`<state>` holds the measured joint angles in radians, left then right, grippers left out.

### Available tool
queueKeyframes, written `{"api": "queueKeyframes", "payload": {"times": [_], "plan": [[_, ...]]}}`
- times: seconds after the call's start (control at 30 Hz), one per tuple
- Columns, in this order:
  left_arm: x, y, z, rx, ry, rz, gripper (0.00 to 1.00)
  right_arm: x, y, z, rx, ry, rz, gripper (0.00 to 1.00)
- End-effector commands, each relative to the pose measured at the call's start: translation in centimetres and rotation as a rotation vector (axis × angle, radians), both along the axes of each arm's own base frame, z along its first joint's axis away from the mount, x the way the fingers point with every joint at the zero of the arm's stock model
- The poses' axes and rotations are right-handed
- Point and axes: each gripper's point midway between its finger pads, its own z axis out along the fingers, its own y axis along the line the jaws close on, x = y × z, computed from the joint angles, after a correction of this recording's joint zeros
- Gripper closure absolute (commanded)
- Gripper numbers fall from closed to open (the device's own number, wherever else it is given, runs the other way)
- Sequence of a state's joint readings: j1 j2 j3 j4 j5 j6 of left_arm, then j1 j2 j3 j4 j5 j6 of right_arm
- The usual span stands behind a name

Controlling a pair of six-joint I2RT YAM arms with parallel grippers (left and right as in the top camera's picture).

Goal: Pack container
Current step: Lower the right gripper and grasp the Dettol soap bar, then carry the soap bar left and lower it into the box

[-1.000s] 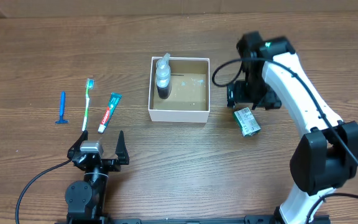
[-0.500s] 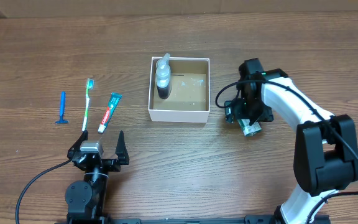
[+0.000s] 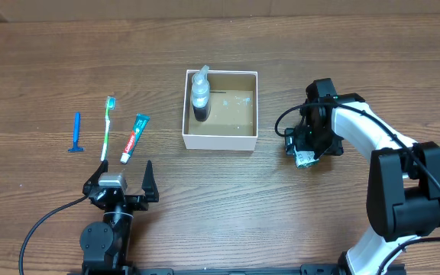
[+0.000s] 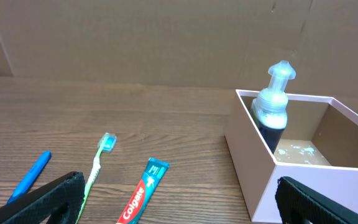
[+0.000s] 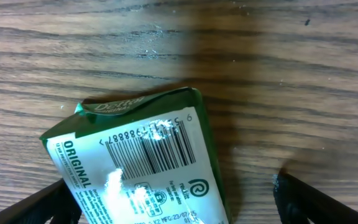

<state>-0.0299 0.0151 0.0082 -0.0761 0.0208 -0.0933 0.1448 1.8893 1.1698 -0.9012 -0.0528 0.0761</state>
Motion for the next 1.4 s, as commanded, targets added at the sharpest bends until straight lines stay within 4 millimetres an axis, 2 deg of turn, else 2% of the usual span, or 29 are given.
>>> {"api": "queueKeyframes", "payload": {"times": [0.0,0.13,0.37,0.43,0.57,0.83,0.93,1.03,1.23,1.37], "plan": [[0.0,0.4,0.0,0.023,-0.006,0.018,0.0,-1.0,0.6,-0.3,0.041,0.023,0.002,0.14],[0.0,0.4,0.0,0.023,-0.006,0.018,0.0,-1.0,0.6,-0.4,0.041,0.025,0.002,0.44],[0.0,0.4,0.0,0.023,-0.006,0.018,0.0,-0.8,0.6,-0.2,0.043,0.023,-0.007,0.49],[0.0,0.4,0.0,0.023,-0.006,0.018,0.0,-0.4,0.7,0.5,0.043,0.018,-0.006,0.54],[0.0,0.4,0.0,0.023,-0.006,0.018,0.0,1.2,0.9,3.3,0.046,0.001,-0.005,0.55],[0.0,0.4,0.0,0.023,-0.006,0.018,0.0,5.5,2.3,12.8,0.086,-0.119,0.007,0.54],[0.0,0.4,0.0,0.023,-0.006,0.018,0.0,7.0,4.1,16.5,0.141,-0.2,0.036,0.55],[0.0,0.4,0.0,0.023,-0.006,0.018,0.0,8.2,6.4,18.9,0.189,-0.276,0.058,0.55],[0.0,0.4,0.0,0.023,-0.006,0.018,0.0,9.7,12.4,20.3,0.248,-0.4,0.101,0.55],[0.0,0.4,0.0,0.023,-0.006,0.018,0.0,10.5,15.5,20.9,0.245,-0.478,0.097,0.55]]}}
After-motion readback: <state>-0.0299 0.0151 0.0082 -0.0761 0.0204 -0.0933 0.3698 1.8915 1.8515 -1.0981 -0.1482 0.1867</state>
